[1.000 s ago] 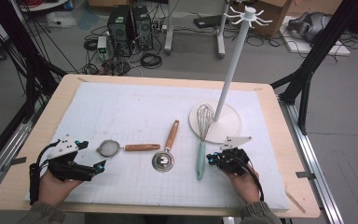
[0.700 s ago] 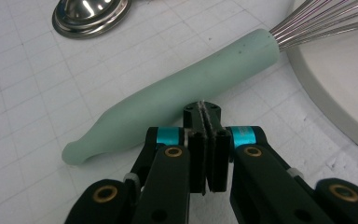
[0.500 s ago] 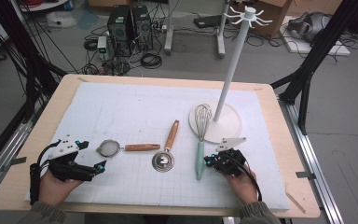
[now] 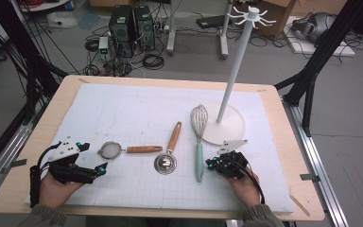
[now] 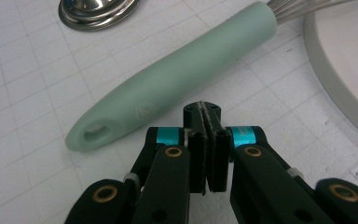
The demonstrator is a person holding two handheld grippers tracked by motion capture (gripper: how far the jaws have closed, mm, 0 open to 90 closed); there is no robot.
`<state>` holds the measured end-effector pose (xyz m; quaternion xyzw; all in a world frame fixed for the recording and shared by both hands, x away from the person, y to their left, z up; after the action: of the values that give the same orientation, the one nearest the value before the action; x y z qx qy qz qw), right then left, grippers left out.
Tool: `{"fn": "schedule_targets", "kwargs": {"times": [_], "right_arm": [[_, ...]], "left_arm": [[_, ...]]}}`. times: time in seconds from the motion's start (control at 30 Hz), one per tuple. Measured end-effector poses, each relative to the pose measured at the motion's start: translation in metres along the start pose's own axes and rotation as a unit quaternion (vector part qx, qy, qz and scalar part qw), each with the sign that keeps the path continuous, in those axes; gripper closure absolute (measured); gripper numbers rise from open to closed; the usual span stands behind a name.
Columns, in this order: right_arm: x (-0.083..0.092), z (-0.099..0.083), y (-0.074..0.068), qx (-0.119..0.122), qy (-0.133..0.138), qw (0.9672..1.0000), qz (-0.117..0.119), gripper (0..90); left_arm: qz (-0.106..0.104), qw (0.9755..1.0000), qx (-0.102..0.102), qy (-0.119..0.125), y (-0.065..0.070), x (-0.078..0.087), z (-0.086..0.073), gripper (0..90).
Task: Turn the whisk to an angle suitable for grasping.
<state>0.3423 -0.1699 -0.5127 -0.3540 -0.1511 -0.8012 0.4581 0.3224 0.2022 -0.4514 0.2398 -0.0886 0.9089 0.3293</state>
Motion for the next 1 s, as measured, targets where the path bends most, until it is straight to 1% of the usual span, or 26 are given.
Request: {"fn": "schedule_targets", "kwargs": {"times": [0.23, 0.33, 0.4, 0.43, 0.47, 0.5, 0.53, 0.57, 0.6, 0.63, 0.67, 0.7, 0.73, 0.8, 0.83, 0.93, 1.0], "right_arm": [[0.0, 0.001, 0.0, 0.001, 0.003, 1.0, 0.0, 89.2], [0.001, 0.002, 0.0, -0.001, 0.01, 1.0, 0.0, 87.5], [0.002, 0.005, -0.001, -0.009, 0.021, 0.9997, 0.006, 83.6], [0.002, 0.005, -0.001, -0.009, 0.021, 0.9997, 0.006, 83.6], [0.002, 0.007, -0.003, -0.013, 0.027, 0.9995, 0.012, 81.5], [0.002, 0.012, -0.006, -0.012, 0.034, 0.9993, 0.012, 78.6], [0.002, 0.012, -0.006, -0.012, 0.034, 0.9993, 0.012, 78.6], [0.001, 0.017, -0.009, -0.009, 0.041, 0.999, 0.014, 77.1], [0.001, 0.017, -0.009, -0.009, 0.041, 0.999, 0.014, 74.3], [0.001, 0.022, -0.013, -0.014, 0.049, 0.9985, 0.018, 71.4], [0.0, 0.024, -0.014, -0.014, 0.053, 0.9984, 0.017, 68.4], [0.0, 0.024, -0.014, -0.014, 0.053, 0.9984, 0.017, 68.4], [0.0, 0.027, -0.016, -0.014, 0.056, 0.9983, 0.013, 66.4], [-0.002, 0.032, -0.021, -0.015, 0.061, 0.9979, 0.018, 62.6], [-0.006, 0.036, -0.027, -0.015, 0.059, 0.998, 0.018, 57.5], [-0.01, 0.04, -0.034, -0.017, 0.056, 0.9981, 0.02, 53.6], [-0.018, 0.045, -0.042, -0.017, 0.049, 0.9984, 0.02, 47.3]], "left_arm": [[0.0, 1.0, 0.001, 0.001, 0.0, 0.0, 0.0, 2.7], [0.001, 1.0, 0.0, 0.001, 0.0, 0.0, 0.0, 2.7], [0.001, 1.0, 0.0, 0.001, 0.0, 0.0, 0.0, 2.7], [0.0, 1.0, 0.0, 0.0, 0.0, 0.0, 0.0, 2.7], [0.0, 1.0, 0.0, 0.001, 0.0, 0.0, 0.0, 2.7], [0.0, 1.0, 0.001, 0.001, 0.0, 0.0, 0.0, 2.7], [0.001, 1.0, 0.0, 0.001, 0.0, 0.001, 0.0, 2.7], [0.001, 1.0, 0.0, 0.001, -0.001, 0.001, 0.0, 2.7], [0.002, 1.0, 0.001, 0.001, -0.001, 0.001, 0.0, 2.7], [0.002, 1.0, 0.0, 0.001, -0.001, 0.001, 0.0, 2.7], [0.001, 1.0, 0.0, 0.001, -0.001, 0.001, 0.0, 2.7], [0.002, 1.0, 0.0, 0.001, -0.001, 0.001, 0.0, 2.7], [0.002, 1.0, 0.0, 0.001, -0.001, 0.001, 0.0, 2.7], [0.002, 1.0, -0.001, 0.001, -0.001, 0.001, 0.0, 2.7], [0.001, 1.0, -0.001, 0.001, 0.0, 0.001, 0.0, 2.7], [0.0, 1.0, -0.001, 0.002, 0.0, 0.001, 0.0, 2.7], [0.001, 1.0, -0.001, 0.003, 0.0, 0.001, 0.001, 2.7]]}}
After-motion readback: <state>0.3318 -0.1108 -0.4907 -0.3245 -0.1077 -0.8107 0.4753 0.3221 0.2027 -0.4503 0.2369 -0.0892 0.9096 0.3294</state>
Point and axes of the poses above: each handheld gripper's, and its own axes: x roughly backward along the jaws, z roughly out of its top, y roughly to its right, the point moved 10 cm from there along -x, roughly forward along the jaws, and after that the axes turned 2 degrees about z, right-handed, at the moved point
